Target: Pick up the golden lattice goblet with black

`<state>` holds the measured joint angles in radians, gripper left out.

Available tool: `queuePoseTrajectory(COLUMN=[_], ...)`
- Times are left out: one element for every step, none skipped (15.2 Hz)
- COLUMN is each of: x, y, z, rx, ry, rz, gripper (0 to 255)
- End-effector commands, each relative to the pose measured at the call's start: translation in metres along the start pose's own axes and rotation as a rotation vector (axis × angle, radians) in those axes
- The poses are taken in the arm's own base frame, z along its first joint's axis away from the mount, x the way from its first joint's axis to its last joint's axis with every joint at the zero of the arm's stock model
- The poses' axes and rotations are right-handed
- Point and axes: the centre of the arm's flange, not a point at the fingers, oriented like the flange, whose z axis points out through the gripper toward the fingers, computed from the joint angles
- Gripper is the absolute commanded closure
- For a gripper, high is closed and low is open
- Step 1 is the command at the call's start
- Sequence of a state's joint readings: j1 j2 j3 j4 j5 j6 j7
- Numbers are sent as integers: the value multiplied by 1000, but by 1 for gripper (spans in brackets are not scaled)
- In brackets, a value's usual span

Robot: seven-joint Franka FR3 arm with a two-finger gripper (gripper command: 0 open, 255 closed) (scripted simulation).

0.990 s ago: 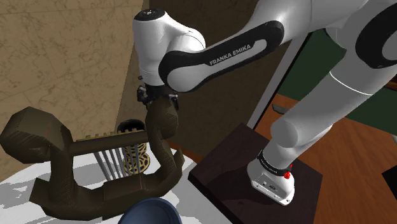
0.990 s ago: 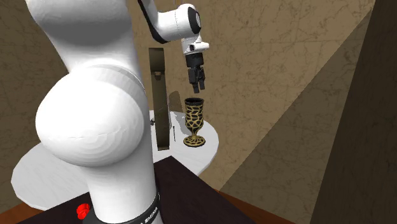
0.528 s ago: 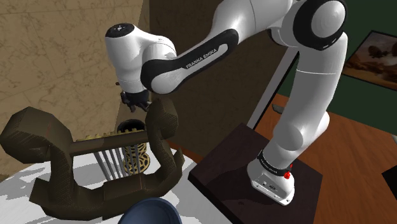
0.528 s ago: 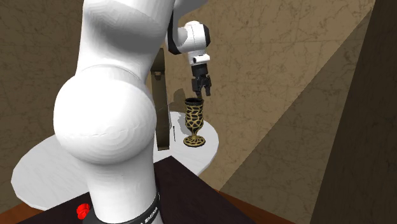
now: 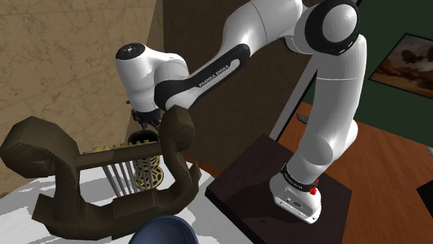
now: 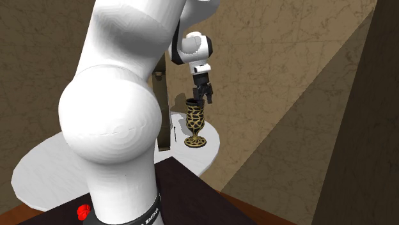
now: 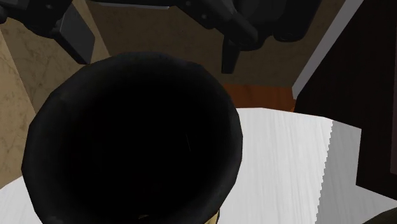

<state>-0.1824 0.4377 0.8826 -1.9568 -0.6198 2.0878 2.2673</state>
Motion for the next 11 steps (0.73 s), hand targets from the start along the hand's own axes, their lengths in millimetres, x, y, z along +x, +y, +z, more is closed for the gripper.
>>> queuePoseTrajectory(x=[-1,0,0,0,0,-1,-1,-1,-1,-1,-1], y=[0,0,0,0,0,0,0,0,0,0,0], z=[3,3,3,3,3,3,3,3,3,3,3], rx=[1,1,1,1,1,1,1,1,1,1,1], ry=[0,0,0,0,0,0,0,0,0,0,0], rz=[0,0,0,0,0,0,0,0,0,0,0], gripper=[0,255,255,255,255,255,255,255,255,255,255])
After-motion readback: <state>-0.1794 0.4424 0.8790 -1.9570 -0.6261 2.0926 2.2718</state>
